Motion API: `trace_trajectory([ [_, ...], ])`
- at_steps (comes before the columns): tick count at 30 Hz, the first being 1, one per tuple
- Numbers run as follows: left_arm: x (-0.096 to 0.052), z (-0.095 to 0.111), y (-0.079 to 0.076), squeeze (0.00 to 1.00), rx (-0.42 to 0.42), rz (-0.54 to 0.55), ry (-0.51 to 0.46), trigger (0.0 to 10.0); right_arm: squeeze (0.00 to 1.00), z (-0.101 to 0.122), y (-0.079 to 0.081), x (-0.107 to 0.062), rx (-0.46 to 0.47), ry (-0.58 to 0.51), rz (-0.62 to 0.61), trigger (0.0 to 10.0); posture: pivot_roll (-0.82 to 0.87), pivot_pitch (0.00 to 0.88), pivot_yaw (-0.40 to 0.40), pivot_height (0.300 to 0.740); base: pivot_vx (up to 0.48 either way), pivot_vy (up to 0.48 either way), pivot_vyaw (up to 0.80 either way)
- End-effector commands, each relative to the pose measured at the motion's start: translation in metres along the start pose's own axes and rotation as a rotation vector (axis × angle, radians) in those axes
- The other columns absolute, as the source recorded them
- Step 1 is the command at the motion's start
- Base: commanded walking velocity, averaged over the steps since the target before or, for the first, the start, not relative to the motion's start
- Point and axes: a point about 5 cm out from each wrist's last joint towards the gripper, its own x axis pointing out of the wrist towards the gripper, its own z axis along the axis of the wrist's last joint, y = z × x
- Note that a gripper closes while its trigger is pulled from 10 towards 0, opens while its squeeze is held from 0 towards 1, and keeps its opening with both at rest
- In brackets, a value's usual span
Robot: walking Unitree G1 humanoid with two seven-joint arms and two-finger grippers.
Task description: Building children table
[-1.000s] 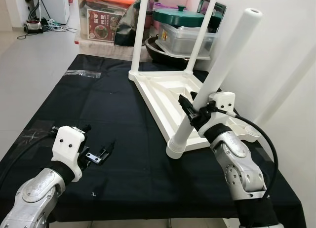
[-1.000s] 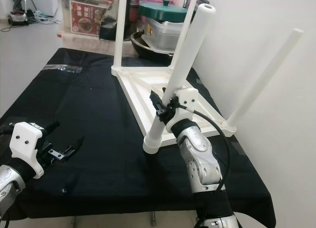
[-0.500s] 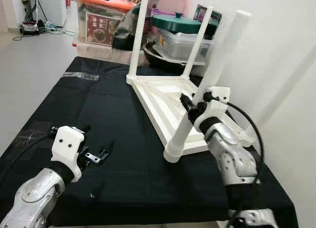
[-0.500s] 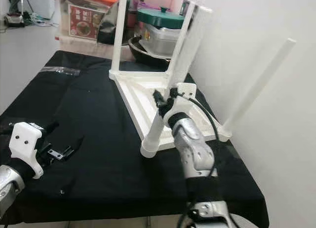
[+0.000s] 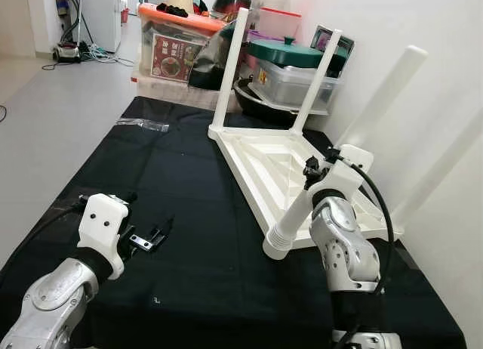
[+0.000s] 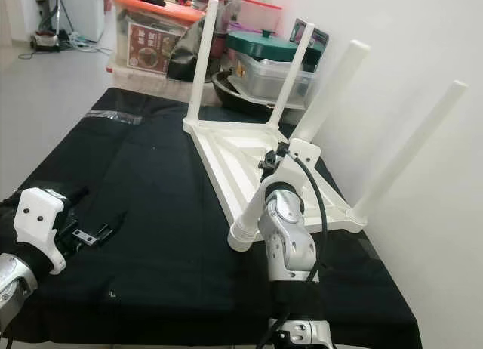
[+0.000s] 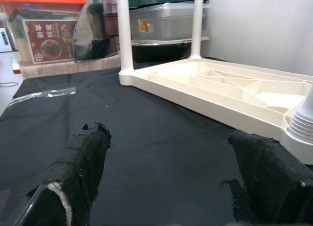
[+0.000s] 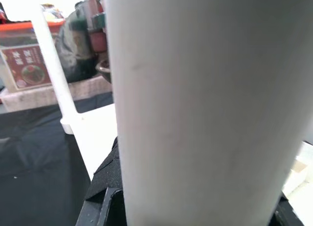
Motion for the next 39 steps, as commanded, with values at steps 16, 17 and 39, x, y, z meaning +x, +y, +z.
trace_trajectory([
  [16, 0.007, 0.012, -0.001, 0.0, 0.006, -0.064, -0.061, 10.0, 0.0, 0.062, 0.04, 0.008, 0.212, -0.011, 0.52, 0.0, 0.13, 0.0, -0.192, 0.74, 0.0, 0.0, 0.0],
  [17, 0.007, 0.015, -0.001, 0.0, 0.011, -0.074, -0.072, 10.0, 0.0, 0.082, 0.044, 0.007, 0.238, -0.051, 0.577, 0.0, 0.13, 0.0, -0.192, 0.74, 0.0, 0.0, 0.0],
  [39, 0.027, 0.041, 0.004, 0.0, 0.235, -0.386, -0.057, 10.0, 0.0, 0.095, 0.1, -0.031, 0.181, -0.006, 0.971, 0.0, 0.13, 0.0, -0.158, 0.74, 0.0, 0.0, 0.0],
])
